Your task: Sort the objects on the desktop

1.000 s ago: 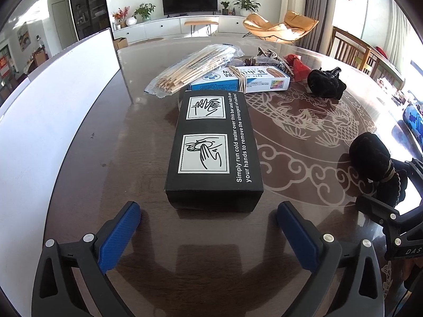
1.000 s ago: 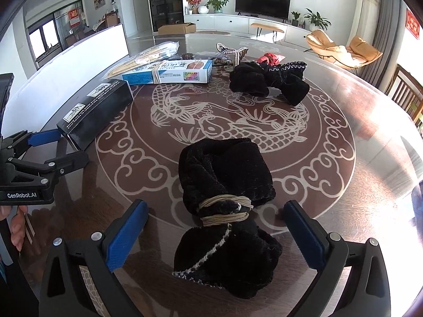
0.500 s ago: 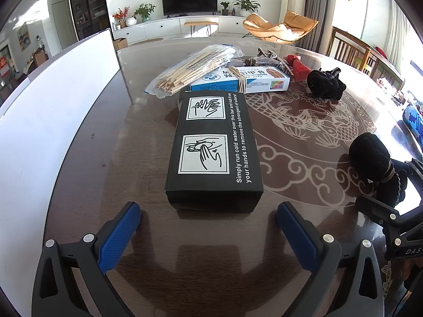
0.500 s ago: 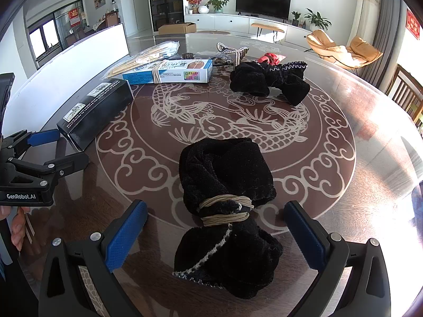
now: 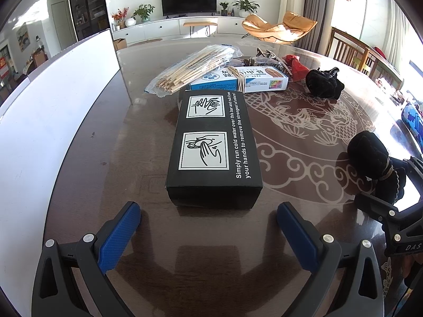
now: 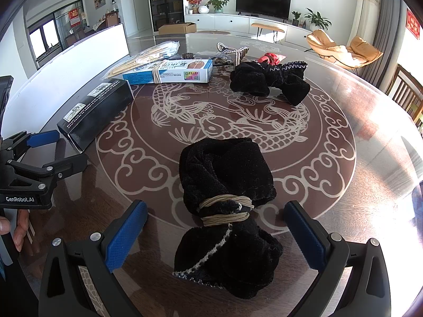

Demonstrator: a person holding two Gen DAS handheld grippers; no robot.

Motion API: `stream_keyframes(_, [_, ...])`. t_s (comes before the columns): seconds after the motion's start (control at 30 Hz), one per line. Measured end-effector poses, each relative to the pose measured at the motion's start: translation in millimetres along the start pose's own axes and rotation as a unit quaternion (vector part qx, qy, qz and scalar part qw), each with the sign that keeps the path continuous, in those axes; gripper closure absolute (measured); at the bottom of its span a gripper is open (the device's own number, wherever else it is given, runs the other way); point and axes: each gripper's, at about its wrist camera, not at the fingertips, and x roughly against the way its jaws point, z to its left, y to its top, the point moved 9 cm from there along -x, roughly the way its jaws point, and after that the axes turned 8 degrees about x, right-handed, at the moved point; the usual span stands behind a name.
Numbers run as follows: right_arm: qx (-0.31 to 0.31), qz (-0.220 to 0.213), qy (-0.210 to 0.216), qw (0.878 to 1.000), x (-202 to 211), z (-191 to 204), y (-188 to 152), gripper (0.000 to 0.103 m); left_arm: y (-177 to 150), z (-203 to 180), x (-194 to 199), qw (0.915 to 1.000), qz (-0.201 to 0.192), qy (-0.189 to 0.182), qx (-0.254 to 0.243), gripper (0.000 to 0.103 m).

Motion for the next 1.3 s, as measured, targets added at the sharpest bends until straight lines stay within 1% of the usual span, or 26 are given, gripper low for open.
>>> stream_keyframes(0.93, [0.000, 0.000, 0.000, 1.000, 0, 0, 0, 0.000, 1, 1, 0, 1.0000, 0.007, 0.002, 0.002, 0.000])
stream_keyframes(1.03, [0.000, 0.000, 0.000, 1.000, 0, 0, 0, 0.000, 1, 0, 0, 0.9999, 0.013, 0.003, 0.001, 0.000])
stream_keyframes(1.13, [0.000, 0.000, 0.000, 1.000, 0, 0, 0, 0.000, 5, 0, -4, 0.9995, 0.029, -0.003, -0.011, 0.000])
stream_keyframes(1.23, [0.000, 0.000, 0.000, 1.000, 0, 0, 0, 0.000, 15, 0, -10, 0.9991, 0.038, 0.013, -0.016, 0.000])
stream_keyframes(1.3, [0.000, 0.000, 0.000, 1.000, 0, 0, 0, 0.000, 22, -6, -15, 0.9986, 0.043, 0.014, -0.028, 0.000])
